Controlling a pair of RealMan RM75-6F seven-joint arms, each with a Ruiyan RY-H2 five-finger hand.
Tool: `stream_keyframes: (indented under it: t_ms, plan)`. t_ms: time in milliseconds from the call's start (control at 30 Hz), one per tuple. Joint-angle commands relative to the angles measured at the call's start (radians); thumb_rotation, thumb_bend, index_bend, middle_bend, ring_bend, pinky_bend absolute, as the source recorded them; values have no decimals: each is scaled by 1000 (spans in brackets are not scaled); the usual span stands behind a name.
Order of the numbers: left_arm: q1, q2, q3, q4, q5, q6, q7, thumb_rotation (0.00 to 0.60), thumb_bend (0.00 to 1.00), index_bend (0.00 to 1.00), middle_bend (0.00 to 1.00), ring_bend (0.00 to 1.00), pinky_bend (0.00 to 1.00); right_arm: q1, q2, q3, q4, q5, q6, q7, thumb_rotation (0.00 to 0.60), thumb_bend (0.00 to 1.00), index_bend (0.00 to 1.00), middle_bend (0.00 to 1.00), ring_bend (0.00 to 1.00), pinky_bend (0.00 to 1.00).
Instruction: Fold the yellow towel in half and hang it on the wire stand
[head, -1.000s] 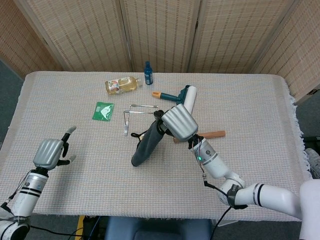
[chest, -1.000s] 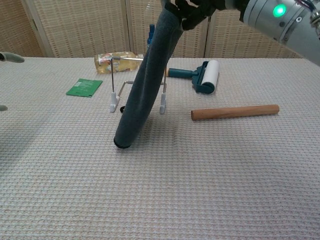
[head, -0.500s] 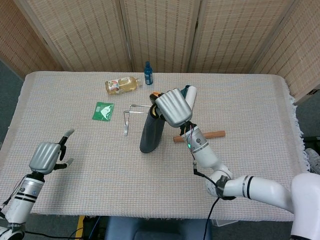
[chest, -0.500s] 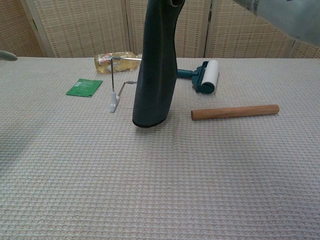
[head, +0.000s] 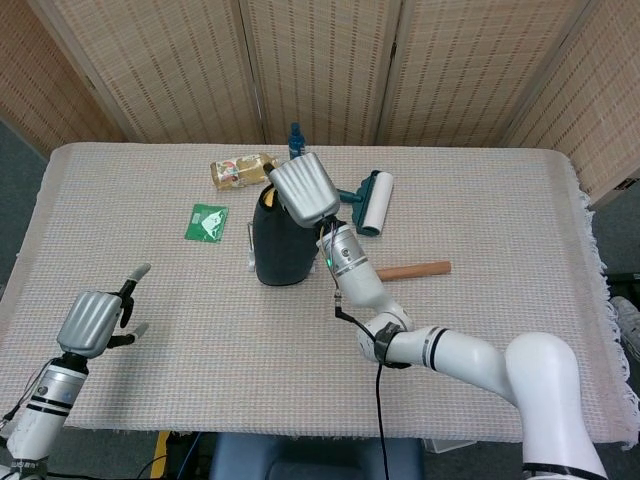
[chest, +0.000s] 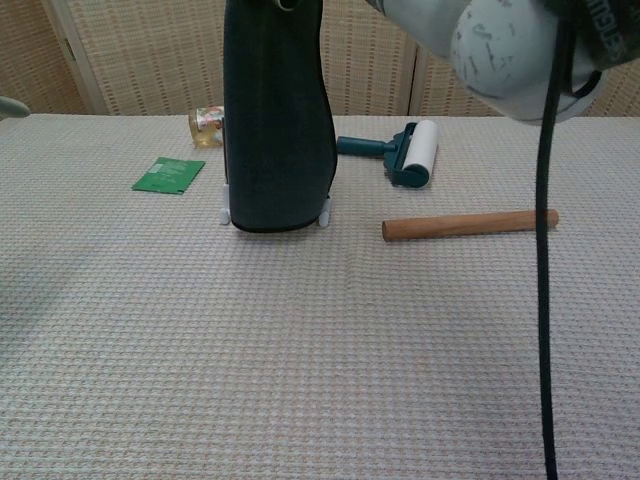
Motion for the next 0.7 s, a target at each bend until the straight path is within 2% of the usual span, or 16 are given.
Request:
stream_keyframes:
  t_ms: [33,500,567,633,700]
  plan:
    - [4,3,1,1,0,1,-2,600,283,0,786,718,902,72,-65,13,123,21,-35,15,600,453,628,893,972,1000]
    - [23,6,4,8,-8,-2,-9,600,283,0,786,718,902,183,-191,3,435,36,-121,106,600,435,618,893,972,1000]
    - [24,6,4,8,-9,-3,-8,600,283,0,786,718,902,188,-201,5,463,49,-133,104,600,409,526,893,972,1000]
    - [26,6,5,7,-10,-6,-7,600,283,0,786,718,902,192,-208,7,483,60,-143,99,600,392,373,893,972,1000]
    - [26,6,3,6,-12,-7,-4,600,283,0,786,718,902,193,-213,8,500,71,-151,92,600,388,270,893,972,1000]
